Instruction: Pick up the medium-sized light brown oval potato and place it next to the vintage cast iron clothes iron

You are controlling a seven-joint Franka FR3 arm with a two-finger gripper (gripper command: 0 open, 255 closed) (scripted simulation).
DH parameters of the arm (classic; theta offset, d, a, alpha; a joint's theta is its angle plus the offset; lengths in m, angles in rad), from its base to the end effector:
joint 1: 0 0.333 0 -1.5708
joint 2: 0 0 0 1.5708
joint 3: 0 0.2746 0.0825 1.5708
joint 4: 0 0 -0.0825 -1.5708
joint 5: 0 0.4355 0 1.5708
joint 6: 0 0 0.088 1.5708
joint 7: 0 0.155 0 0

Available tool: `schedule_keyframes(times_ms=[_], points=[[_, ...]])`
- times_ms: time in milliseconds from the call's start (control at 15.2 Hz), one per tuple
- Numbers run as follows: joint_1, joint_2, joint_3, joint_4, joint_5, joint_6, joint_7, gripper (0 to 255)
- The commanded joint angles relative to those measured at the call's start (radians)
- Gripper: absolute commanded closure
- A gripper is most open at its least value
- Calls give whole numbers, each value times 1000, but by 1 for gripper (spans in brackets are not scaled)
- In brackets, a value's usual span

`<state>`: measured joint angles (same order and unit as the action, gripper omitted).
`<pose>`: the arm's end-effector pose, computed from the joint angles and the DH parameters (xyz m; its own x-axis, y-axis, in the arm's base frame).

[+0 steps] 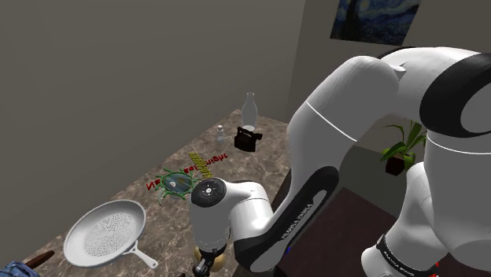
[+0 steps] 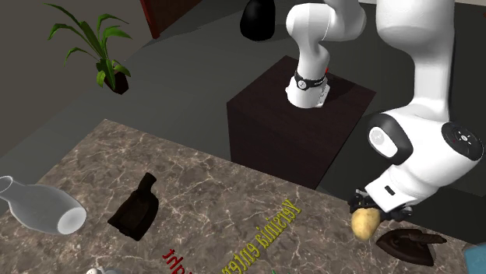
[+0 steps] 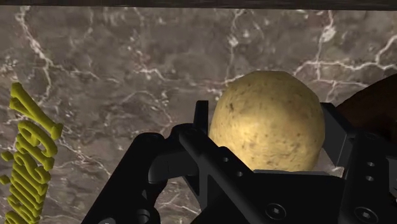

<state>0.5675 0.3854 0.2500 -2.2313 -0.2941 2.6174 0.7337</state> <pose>0.3733 0.4185 0.0732 0.9481 0.3140 0.0509 0.3126 -0.9493 0.0326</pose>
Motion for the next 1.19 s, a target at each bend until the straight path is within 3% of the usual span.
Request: schedule_keyframes(times_ms=[0, 594, 660, 990, 1122], points=[[8, 30, -12, 4, -18, 25, 13, 255], [18, 58, -25, 10, -34, 48, 26, 255], [18, 58, -25, 10, -34, 48, 26, 0], [18, 58, -25, 10, -34, 48, 26, 0], [0, -5, 3, -3, 1, -2, 1, 0]])
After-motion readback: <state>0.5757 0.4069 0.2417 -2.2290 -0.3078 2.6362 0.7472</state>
